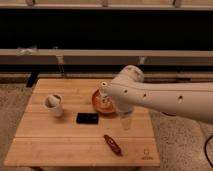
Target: Move the arm in a circular motion
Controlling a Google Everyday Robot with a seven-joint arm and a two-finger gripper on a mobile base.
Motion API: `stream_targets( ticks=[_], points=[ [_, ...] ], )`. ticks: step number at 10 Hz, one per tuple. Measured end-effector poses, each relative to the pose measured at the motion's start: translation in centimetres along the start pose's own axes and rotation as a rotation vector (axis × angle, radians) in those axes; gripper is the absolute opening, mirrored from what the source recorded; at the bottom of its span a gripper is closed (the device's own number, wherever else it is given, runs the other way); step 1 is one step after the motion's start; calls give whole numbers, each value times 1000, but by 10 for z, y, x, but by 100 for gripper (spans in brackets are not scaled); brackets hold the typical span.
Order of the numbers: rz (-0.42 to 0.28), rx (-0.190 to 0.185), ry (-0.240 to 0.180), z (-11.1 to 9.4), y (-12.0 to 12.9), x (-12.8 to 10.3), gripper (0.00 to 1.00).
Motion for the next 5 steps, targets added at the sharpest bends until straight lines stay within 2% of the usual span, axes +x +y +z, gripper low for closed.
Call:
stream_targets(
  ticks=[2,5],
  points=[
    [35,39,-29,-3,-15,21,80],
    [31,44,-35,-4,-18,19,80]
  ],
)
